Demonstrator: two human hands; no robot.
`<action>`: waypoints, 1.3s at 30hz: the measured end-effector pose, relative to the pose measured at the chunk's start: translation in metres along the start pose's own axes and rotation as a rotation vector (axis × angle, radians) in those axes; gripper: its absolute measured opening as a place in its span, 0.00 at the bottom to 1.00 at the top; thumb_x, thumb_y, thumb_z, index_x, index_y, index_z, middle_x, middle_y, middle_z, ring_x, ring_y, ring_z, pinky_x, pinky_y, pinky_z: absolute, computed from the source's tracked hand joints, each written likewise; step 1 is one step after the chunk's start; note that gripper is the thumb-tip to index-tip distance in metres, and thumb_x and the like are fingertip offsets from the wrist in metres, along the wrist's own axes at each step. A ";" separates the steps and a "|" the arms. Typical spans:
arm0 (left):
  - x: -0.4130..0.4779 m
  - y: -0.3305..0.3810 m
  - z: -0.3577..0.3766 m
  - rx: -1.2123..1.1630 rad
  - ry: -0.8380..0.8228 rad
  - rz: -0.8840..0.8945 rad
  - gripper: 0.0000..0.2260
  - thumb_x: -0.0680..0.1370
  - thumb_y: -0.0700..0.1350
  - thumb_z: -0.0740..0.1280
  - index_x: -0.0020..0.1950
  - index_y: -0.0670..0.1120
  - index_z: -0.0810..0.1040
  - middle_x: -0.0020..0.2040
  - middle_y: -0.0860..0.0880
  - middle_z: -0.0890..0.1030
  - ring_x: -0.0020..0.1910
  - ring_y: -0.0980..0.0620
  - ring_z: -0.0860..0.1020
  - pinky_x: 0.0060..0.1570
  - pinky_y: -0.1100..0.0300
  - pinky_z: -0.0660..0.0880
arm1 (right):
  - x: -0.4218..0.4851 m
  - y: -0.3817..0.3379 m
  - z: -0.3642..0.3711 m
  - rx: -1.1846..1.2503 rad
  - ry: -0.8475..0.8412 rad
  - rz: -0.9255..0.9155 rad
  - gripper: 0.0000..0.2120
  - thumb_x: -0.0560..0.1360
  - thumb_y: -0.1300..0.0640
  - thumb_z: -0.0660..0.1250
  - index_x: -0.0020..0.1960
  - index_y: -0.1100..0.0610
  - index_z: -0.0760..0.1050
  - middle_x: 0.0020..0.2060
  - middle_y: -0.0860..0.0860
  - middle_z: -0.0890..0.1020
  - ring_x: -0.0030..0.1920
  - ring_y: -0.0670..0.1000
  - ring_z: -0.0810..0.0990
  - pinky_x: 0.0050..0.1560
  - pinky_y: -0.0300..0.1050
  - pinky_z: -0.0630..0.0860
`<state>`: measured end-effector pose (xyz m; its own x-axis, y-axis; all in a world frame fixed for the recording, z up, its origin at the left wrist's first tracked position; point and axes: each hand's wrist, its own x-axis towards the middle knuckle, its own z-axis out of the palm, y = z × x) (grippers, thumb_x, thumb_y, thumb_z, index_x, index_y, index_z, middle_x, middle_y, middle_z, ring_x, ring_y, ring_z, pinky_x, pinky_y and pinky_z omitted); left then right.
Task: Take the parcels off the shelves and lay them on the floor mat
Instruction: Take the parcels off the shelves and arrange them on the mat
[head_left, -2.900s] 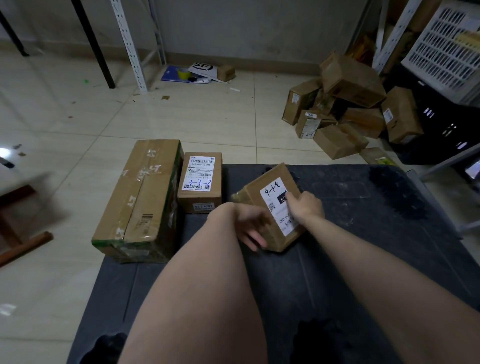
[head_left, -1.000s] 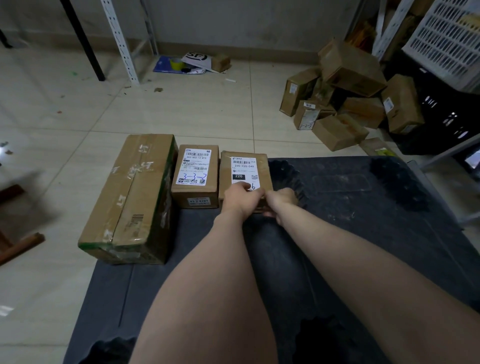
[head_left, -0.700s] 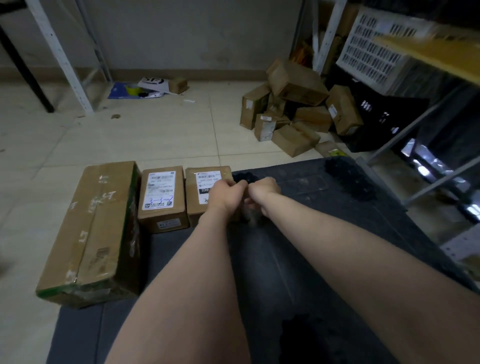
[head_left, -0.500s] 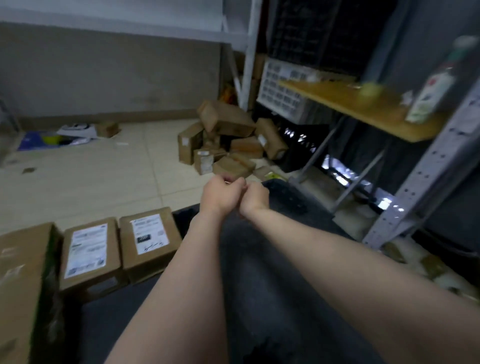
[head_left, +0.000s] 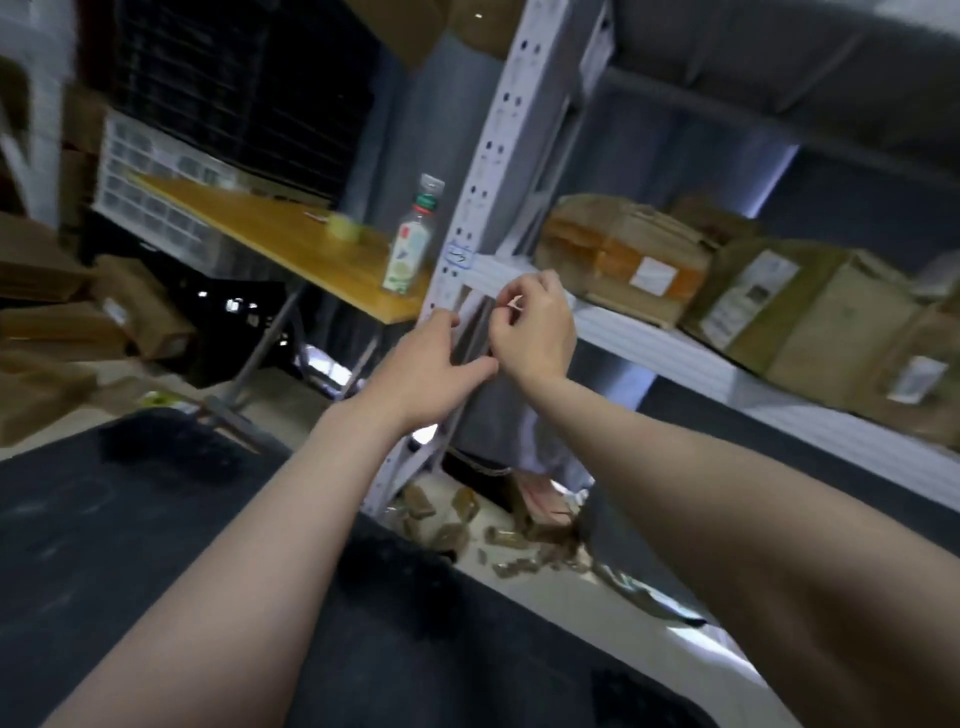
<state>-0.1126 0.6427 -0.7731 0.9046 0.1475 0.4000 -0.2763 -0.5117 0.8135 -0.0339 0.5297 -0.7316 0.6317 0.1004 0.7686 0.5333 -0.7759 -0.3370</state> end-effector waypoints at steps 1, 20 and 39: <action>0.002 0.005 0.008 0.044 -0.042 0.026 0.32 0.75 0.57 0.69 0.74 0.44 0.64 0.69 0.44 0.73 0.64 0.45 0.74 0.57 0.56 0.69 | 0.010 0.011 -0.012 -0.045 0.026 -0.001 0.05 0.71 0.62 0.66 0.46 0.55 0.77 0.52 0.53 0.76 0.54 0.55 0.76 0.44 0.43 0.67; 0.016 0.016 0.011 0.151 -0.004 0.002 0.31 0.77 0.61 0.64 0.73 0.45 0.62 0.71 0.45 0.68 0.66 0.43 0.71 0.62 0.45 0.72 | 0.116 0.086 -0.054 -0.049 0.037 0.828 0.68 0.55 0.33 0.80 0.80 0.54 0.43 0.75 0.60 0.59 0.74 0.65 0.61 0.71 0.65 0.62; 0.008 -0.037 0.072 0.251 -0.106 -0.058 0.33 0.77 0.65 0.60 0.76 0.49 0.56 0.76 0.51 0.62 0.64 0.48 0.74 0.57 0.49 0.74 | 0.159 0.153 -0.043 0.338 0.019 0.790 0.79 0.47 0.29 0.81 0.79 0.47 0.32 0.79 0.53 0.58 0.77 0.61 0.59 0.75 0.66 0.54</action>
<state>-0.0719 0.6020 -0.8310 0.9491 0.0996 0.2987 -0.1462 -0.7009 0.6982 0.1237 0.4006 -0.6376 0.8806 -0.4036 0.2483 0.0821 -0.3862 -0.9188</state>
